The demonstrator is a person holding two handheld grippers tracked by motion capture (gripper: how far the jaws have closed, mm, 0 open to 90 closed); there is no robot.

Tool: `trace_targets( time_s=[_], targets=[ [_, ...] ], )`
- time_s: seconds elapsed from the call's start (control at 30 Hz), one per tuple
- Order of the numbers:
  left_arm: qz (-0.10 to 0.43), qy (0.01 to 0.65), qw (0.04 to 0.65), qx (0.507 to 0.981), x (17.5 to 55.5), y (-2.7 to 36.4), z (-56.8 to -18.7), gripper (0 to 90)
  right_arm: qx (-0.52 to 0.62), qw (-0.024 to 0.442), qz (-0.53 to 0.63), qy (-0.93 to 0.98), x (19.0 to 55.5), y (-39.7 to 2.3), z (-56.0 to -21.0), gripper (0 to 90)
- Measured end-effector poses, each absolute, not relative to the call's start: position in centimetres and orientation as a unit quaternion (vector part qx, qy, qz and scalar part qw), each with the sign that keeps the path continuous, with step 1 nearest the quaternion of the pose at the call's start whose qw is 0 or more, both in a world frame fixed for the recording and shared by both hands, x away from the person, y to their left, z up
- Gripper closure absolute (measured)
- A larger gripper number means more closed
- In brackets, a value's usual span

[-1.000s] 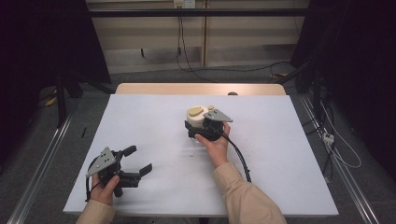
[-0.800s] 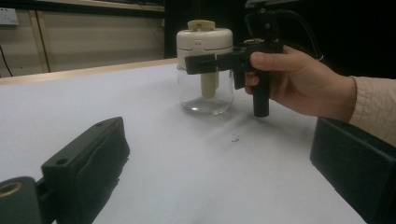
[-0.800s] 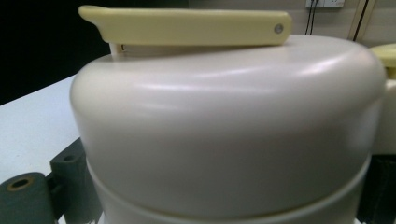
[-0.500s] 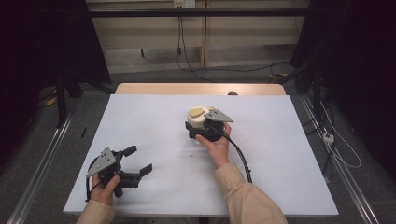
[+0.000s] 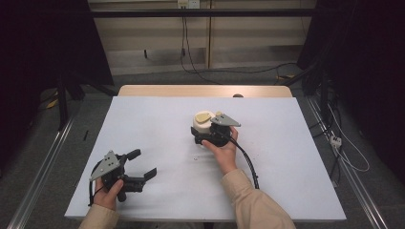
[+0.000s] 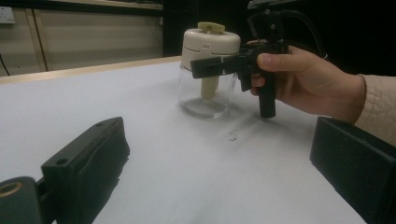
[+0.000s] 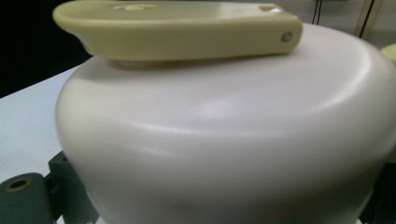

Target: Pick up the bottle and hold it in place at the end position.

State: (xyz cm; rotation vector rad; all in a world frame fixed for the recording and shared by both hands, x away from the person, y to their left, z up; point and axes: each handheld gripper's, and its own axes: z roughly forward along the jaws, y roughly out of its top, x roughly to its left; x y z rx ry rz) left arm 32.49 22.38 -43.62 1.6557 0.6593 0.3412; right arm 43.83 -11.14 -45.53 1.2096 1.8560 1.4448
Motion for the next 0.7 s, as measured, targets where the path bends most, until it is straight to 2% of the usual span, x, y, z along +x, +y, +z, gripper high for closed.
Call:
trace_targets(
  time_s=[0.7],
  targets=[
    [0.144, 0.287, 0.614, 0.721, 32.45, 22.22, -43.74, 3.8, 0.441, 0.235, 0.514, 0.697, 43.65, -11.32, -45.32, 5.2]
  ],
)
